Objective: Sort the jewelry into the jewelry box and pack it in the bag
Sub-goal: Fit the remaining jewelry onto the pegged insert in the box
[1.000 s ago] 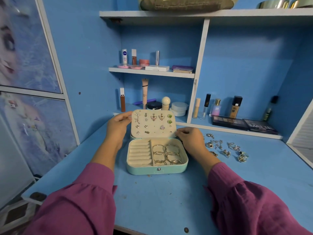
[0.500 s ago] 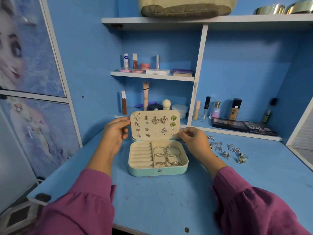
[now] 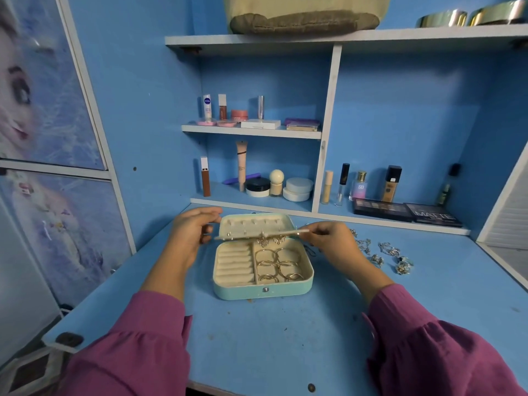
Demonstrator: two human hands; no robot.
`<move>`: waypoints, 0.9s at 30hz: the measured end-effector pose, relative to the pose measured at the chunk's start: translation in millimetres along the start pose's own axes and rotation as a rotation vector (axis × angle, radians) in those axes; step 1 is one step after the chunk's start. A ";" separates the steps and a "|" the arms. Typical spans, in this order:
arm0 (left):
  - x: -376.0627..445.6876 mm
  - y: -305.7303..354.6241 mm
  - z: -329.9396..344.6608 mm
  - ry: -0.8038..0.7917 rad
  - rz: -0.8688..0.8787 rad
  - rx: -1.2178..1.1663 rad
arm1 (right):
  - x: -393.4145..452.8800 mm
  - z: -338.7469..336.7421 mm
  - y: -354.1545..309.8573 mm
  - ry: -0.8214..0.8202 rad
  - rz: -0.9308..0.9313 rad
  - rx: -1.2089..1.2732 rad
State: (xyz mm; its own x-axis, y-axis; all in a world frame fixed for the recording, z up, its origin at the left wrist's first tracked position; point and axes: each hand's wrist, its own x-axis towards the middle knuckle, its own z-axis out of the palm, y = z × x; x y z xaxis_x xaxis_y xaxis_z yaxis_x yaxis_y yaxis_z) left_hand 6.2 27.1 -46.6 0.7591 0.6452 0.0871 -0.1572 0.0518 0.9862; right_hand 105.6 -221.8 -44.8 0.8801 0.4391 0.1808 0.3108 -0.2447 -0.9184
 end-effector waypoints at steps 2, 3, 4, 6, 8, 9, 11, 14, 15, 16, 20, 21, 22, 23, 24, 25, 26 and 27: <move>-0.5 -0.4 1.0 0.008 -0.011 0.030 | 0.4 -1.0 -0.1 -0.014 0.031 0.016; -0.6 -0.8 1.7 0.003 -0.016 0.049 | 0.4 -1.3 -0.3 -0.018 0.046 0.016; -0.9 -1.1 2.0 -0.009 -0.019 0.079 | 0.8 -1.3 -0.1 -0.021 0.059 0.017; -1.6 -1.1 2.3 -0.037 -0.028 0.184 | 1.5 -0.8 0.9 -0.024 0.078 0.008; -3.4 -0.2 3.0 -0.068 -0.038 0.324 | 1.1 0.0 0.5 -0.037 0.092 -0.016; -5.0 0.6 3.6 -0.085 -0.043 0.380 | 1.3 0.6 0.2 -0.051 0.096 -0.022; -6.8 1.4 3.8 -0.111 -0.058 0.437 | 1.6 1.3 -0.7 -0.079 0.098 -0.034; -7.6 2.2 2.6 -0.132 -0.073 0.451 | 2.0 1.0 -0.6 -0.089 0.105 -0.013; -7.6 2.6 2.2 -0.137 -0.077 0.453 | 2.4 0.4 -0.4 -0.091 0.110 -0.002; -7.9 3.1 1.8 -0.146 -0.080 0.454 | 3.0 -0.5 -0.1 -0.094 0.117 0.003; -9.7 4.1 0.3 -0.191 -0.090 0.435 | 2.6 -6.4 -2.7 -0.141 0.155 -0.026; -9.9 4.1 0.0 -0.198 -0.091 0.432 | 2.2 -7.9 -3.1 -0.153 0.153 -0.037; -10.0 4.3 -0.3 -0.202 -0.093 0.434 | 1.8 -9.6 -3.4 -0.149 0.143 -0.043; -10.0 4.4 -0.5 -0.203 -0.095 0.439 | 2.2 -11.2 -3.6 -0.122 0.126 -0.048; -9.9 4.5 -0.6 -0.202 -0.097 0.445 | 3.0 -12.9 -2.9 -0.067 0.105 -0.064; -9.9 4.5 -0.5 -0.202 -0.097 0.448 | 4.9 -14.9 -1.6 0.005 0.078 -0.106; -9.7 4.4 -0.4 -0.202 -0.096 0.446 | 6.5 -17.1 -0.2 0.072 0.047 -0.172; -9.5 4.1 -0.5 -0.203 -0.094 0.443 | 7.6 -19.0 1.5 0.113 0.018 -0.244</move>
State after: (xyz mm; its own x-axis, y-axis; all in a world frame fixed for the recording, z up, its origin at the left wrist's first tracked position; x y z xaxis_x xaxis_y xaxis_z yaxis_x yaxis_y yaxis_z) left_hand -1.9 21.5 -43.4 0.8717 0.4895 -0.0228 0.1682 -0.2551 0.9522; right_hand 119.6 -235.2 -38.1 0.9166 0.3366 0.2156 0.3596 -0.4590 -0.8124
